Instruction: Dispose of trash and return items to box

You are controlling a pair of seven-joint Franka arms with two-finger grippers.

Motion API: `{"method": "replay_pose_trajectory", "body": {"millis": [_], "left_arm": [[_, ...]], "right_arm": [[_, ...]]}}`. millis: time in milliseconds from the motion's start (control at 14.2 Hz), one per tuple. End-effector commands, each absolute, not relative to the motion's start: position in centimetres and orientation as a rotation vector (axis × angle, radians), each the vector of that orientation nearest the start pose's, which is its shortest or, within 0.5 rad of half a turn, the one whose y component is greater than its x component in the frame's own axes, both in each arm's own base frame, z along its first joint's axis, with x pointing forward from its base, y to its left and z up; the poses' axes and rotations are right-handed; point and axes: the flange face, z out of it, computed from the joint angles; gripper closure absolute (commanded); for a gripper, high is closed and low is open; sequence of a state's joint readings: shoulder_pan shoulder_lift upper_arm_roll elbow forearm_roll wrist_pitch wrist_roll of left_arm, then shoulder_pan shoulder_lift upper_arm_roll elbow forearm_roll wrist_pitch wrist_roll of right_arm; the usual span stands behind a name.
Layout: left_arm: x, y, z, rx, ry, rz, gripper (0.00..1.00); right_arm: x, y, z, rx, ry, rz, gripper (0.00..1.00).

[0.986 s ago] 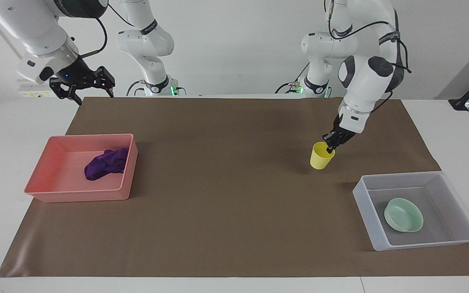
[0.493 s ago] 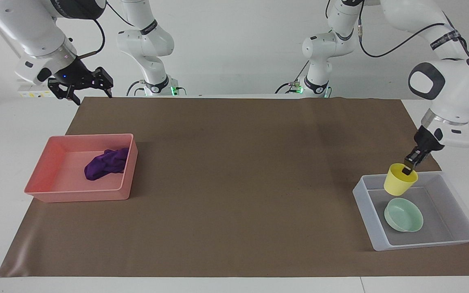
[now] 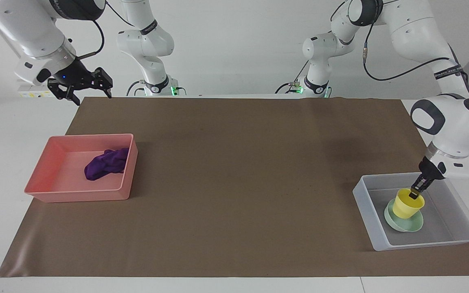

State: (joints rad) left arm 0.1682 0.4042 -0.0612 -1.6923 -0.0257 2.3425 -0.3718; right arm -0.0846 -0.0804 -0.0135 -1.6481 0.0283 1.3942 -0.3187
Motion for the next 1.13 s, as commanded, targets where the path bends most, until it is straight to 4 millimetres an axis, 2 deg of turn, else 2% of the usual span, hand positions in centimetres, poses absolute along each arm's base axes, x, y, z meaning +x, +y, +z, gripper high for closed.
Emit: {"method": "replay_pose_trajectory", "body": {"millis": [0,70,141,211,423,634,704,915,1056], "left_arm": [[68.0,8.1,37.7,-3.091,-0.753,-0.39,0.76],[68.0,7.9,37.7,-3.093,-0.754,-0.377,0.39],[68.0,7.3,38.4,-3.094,-0.751,-0.379,0.09],[67.7,7.2,40.2,-3.093,-0.749,-0.393,0.0],[65.5,6.2,46.3,-3.097,-0.707,-0.36,0.0],[62.5,2.6,50.7,-3.125,-0.535,-0.234,0.0],[61.1,1.7,52.3,-3.127,-0.491,-0.213,0.0],[57.1,-1.1,57.3,-3.147,-0.206,-0.134,0.0],[54.3,-2.1,60.6,-3.144,-0.134,-0.098,0.0]], "right_arm": [[50.1,-4.7,61.7,-3.047,-0.367,0.252,0.0],[50.1,-4.8,61.7,-3.047,-0.365,0.252,0.0],[50.1,-4.8,61.7,-3.047,-0.365,0.252,0.0],[50.1,-4.8,61.7,-3.047,-0.365,0.252,0.0],[50.1,-4.8,61.7,-3.047,-0.365,0.252,0.0],[50.1,-4.8,61.7,-3.047,-0.365,0.252,0.0],[50.1,-4.8,61.7,-3.047,-0.365,0.252,0.0],[50.1,-4.7,61.8,-3.047,-0.367,0.25,0.0],[50.1,-4.8,61.8,-3.048,-0.365,0.249,0.0]]}}
